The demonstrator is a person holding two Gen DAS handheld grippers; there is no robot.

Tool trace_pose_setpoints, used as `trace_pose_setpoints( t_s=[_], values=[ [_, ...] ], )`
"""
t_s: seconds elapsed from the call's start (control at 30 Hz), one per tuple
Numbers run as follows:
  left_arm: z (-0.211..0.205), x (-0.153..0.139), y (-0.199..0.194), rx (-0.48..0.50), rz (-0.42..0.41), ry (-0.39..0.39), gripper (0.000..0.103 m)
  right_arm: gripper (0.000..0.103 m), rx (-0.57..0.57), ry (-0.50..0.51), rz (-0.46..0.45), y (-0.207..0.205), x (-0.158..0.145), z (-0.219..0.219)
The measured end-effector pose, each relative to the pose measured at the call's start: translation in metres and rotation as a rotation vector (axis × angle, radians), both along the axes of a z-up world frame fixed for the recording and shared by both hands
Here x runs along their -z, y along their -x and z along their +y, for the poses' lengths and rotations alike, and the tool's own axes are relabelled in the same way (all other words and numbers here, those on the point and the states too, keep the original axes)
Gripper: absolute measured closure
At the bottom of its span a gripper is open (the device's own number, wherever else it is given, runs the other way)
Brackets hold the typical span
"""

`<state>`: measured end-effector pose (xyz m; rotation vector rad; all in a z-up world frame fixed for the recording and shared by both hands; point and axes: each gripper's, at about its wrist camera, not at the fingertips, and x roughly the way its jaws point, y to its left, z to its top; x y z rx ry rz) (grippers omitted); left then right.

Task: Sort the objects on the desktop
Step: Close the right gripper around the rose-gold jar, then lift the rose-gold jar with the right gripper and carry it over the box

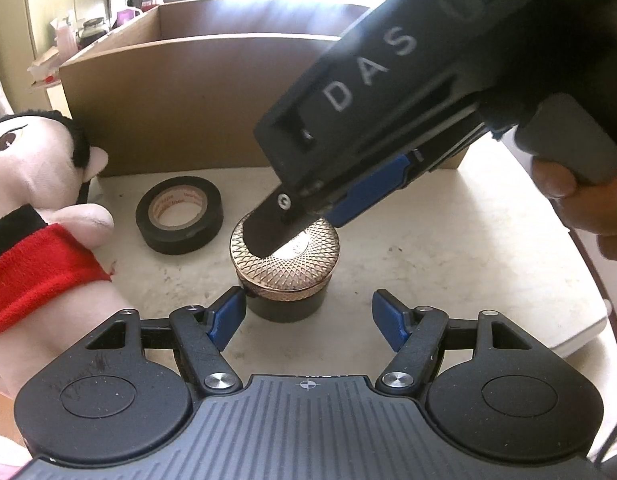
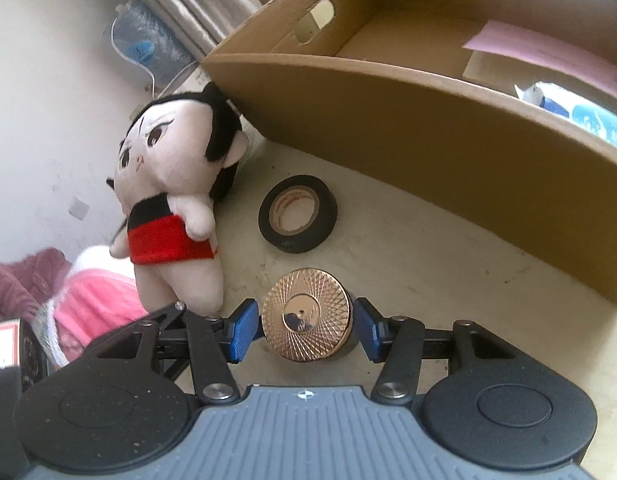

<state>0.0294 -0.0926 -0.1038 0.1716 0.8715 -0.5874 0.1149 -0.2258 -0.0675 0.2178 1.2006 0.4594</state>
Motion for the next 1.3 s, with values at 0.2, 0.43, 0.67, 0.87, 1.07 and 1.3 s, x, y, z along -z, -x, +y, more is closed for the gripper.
trace_pose_setpoints(
  t_s=[0.2,0.43,0.67,0.87,1.07,1.3],
  values=[
    [0.008,0.007,0.009,-0.013,-0.008,0.048,0.033,0.046,-0.058,0.075,-0.038,0.007,-0.004,0.013],
    [0.012,0.006,0.017,-0.007,-0.033,0.064,0.033,0.046,-0.098,0.137,-0.05,0.003,-0.001,0.024],
    [0.001,0.009,0.025,0.007,-0.054,0.072,0.033,0.044,-0.125,0.171,-0.028,-0.004,0.004,0.031],
    [-0.003,0.008,0.034,0.025,-0.074,0.079,0.033,0.042,-0.145,0.186,-0.015,-0.008,0.006,0.034],
    [-0.003,0.021,0.036,0.033,-0.079,0.101,0.033,0.041,-0.17,0.22,-0.007,-0.011,0.008,0.041],
    [-0.001,0.024,0.046,0.039,-0.091,0.117,0.034,0.04,-0.177,0.242,0.011,-0.014,0.014,0.046]
  ],
)
